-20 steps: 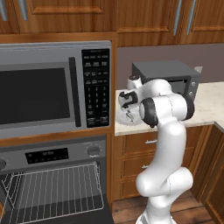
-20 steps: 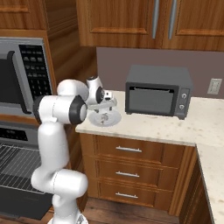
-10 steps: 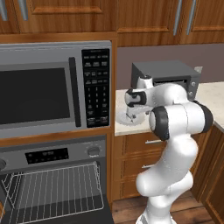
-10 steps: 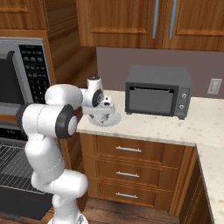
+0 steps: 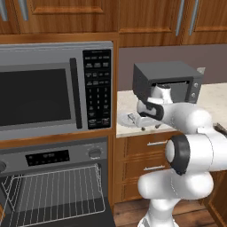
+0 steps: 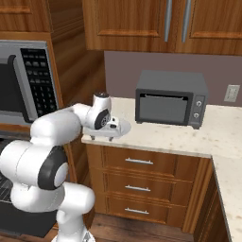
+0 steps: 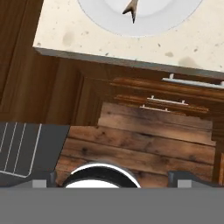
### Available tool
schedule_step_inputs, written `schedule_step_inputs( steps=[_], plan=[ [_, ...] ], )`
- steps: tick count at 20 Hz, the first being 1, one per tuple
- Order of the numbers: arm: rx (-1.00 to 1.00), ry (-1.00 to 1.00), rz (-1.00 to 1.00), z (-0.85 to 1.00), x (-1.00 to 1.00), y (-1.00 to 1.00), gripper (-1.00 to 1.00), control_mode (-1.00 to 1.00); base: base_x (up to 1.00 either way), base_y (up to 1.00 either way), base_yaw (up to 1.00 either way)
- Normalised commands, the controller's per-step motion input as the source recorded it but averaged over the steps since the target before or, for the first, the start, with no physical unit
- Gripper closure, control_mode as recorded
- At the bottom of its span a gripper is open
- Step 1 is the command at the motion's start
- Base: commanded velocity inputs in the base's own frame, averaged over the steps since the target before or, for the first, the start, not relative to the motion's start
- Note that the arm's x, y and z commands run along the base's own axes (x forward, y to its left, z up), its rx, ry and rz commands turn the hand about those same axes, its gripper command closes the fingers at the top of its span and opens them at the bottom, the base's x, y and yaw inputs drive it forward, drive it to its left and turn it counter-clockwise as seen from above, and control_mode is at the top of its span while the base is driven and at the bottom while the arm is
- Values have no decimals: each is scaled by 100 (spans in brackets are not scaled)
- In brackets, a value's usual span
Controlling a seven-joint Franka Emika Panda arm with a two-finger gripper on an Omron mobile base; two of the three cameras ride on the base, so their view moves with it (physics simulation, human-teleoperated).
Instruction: Take the fish from the oven and place it on the plate on the counter.
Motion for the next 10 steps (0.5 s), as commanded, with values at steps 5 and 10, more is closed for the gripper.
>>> schedule_step_inputs(
  steps=[5, 10],
  plan=[
    [8, 0, -4, 21, -100, -10, -100, -100, 0, 0, 0],
    [2, 0, -8, 34, -95, -9, -100, -100, 0, 0, 0]
  ],
)
